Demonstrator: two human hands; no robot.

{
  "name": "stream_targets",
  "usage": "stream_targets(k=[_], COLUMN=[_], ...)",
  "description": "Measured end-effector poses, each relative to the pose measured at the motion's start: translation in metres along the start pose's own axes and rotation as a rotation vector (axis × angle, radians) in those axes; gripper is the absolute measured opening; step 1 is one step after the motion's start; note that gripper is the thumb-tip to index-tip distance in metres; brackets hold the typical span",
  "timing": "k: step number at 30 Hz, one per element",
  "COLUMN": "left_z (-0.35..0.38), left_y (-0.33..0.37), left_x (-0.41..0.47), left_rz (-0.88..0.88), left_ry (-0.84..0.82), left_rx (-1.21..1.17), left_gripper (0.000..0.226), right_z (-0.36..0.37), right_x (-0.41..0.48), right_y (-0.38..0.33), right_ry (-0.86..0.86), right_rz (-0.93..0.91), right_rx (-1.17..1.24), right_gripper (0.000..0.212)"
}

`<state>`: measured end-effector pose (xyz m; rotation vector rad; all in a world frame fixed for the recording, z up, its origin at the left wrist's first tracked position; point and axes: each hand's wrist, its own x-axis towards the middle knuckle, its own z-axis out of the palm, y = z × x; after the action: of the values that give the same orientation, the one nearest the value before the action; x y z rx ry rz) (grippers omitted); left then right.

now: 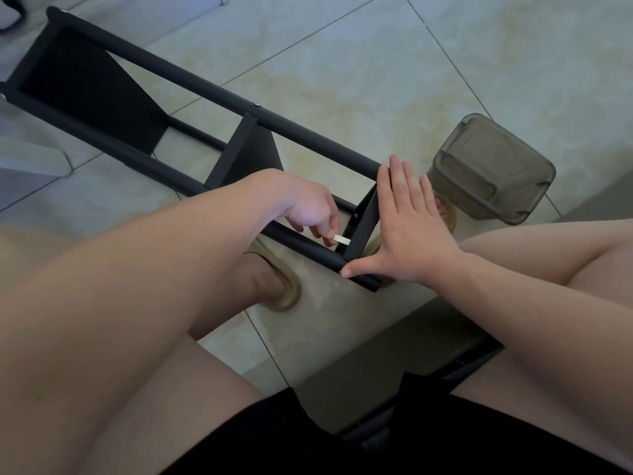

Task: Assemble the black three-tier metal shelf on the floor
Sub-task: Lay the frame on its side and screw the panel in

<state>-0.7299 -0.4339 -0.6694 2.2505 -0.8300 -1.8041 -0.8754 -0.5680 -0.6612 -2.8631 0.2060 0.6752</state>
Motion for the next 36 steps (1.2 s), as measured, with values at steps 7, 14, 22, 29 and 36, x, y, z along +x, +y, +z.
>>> stream_targets(k=[7, 14, 22, 29, 36], left_z=[0.006, 0.002, -0.012, -0.011, 0.001], left_y=[0.0, -0.002, -0.002, 0.005, 0.004], left_x=[-0.002, -0.006, -0.006, 0.001, 0.006], left_rz=[0.02, 0.017, 0.043, 0.096, 0.042], left_ry=[0.007, 0.026, 0.097, 0.193, 0.137], left_rx=[0.09, 0.143, 0.094, 0.002, -0.539], left_gripper=[0.024, 0.019, 0.006, 0.006, 0.01], right_z=[0.0, 0.0, 0.0, 0.0, 0.0], right_x=[0.0, 0.0, 0.0, 0.001, 0.001], right_y=[-0.001, -0.001, 0.0, 0.0, -0.001], right_ry=[0.004, 0.007, 0.004, 0.0, 0.003], right_rz=[0.002, 0.0, -0.002, -0.002, -0.001], right_rx=[0.001, 0.001, 0.004, -0.003, -0.01], right_gripper=[0.163, 0.163, 0.163, 0.162, 0.162])
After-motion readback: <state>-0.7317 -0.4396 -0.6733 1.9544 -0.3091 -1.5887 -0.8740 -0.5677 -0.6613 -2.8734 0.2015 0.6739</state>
